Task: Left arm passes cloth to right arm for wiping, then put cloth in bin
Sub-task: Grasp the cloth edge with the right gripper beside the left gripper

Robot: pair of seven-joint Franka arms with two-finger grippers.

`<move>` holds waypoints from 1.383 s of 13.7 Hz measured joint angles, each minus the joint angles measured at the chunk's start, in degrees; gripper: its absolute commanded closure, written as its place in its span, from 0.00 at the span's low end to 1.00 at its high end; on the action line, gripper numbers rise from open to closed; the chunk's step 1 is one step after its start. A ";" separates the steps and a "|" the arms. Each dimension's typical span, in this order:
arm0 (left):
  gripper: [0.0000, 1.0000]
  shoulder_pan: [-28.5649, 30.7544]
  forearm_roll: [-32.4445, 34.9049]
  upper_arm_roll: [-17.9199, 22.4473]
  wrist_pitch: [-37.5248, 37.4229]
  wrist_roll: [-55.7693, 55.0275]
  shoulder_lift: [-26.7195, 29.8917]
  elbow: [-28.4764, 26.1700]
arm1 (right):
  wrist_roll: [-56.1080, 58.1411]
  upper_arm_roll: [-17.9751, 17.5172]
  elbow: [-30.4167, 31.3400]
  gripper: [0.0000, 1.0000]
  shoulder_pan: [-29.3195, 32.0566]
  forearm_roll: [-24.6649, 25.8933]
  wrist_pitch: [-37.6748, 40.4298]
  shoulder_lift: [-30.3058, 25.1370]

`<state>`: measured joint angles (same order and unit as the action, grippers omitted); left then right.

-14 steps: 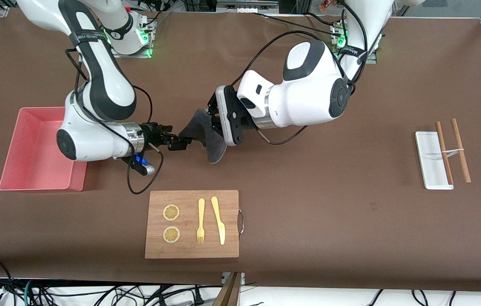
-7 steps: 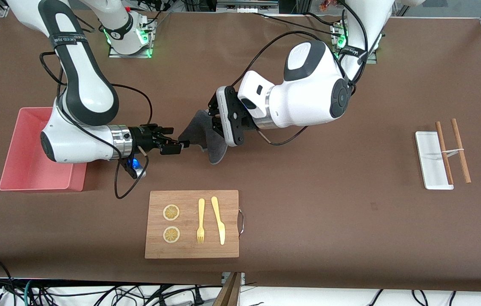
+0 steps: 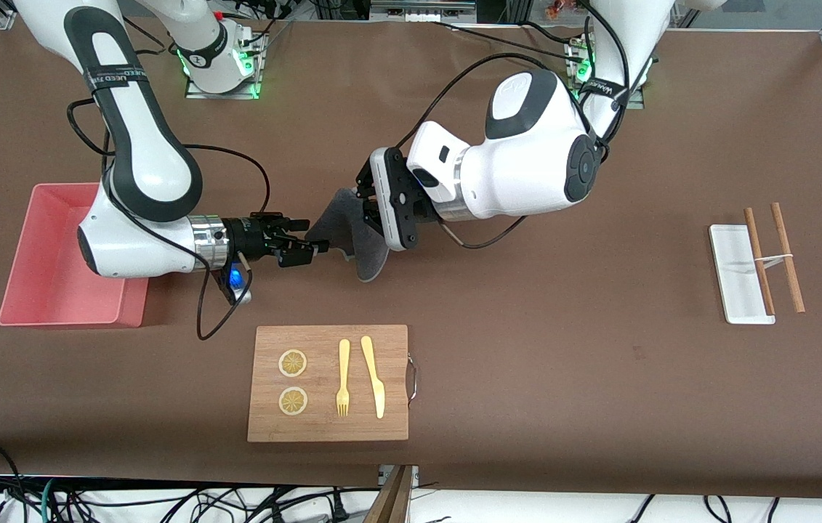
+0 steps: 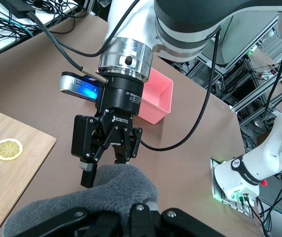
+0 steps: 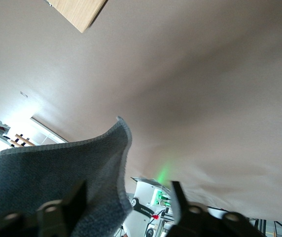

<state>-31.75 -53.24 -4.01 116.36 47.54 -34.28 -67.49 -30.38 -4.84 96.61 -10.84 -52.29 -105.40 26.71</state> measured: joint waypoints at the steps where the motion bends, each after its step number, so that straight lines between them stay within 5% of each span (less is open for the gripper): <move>1: 1.00 0.00 -0.01 0.00 0.00 0.00 0.00 0.00 | 0.00 -0.05 0.09 1.00 0.00 -0.07 0.00 0.00; 11: 1.00 0.02 -0.05 0.00 0.00 -0.22 0.02 0.00 | 0.03 -0.21 0.21 1.00 0.00 -0.41 0.04 0.00; 12: 0.93 0.02 -0.05 0.00 0.00 -0.24 0.02 0.00 | 0.25 -0.21 0.20 1.00 0.02 -0.41 0.04 -0.01; 13: 0.01 0.02 -0.05 0.00 0.00 -0.24 0.02 0.00 | 1.02 -0.21 0.19 1.00 0.13 -0.42 0.04 -0.03; 19: 0.00 0.04 -0.05 0.00 0.03 -1.38 0.14 0.00 | 6.36 0.29 0.07 1.00 1.41 1.37 1.74 -0.19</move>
<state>-31.70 -53.29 -4.00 116.39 46.17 -34.14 -67.49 -24.02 -4.55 96.67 -9.43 -50.93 -103.66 26.52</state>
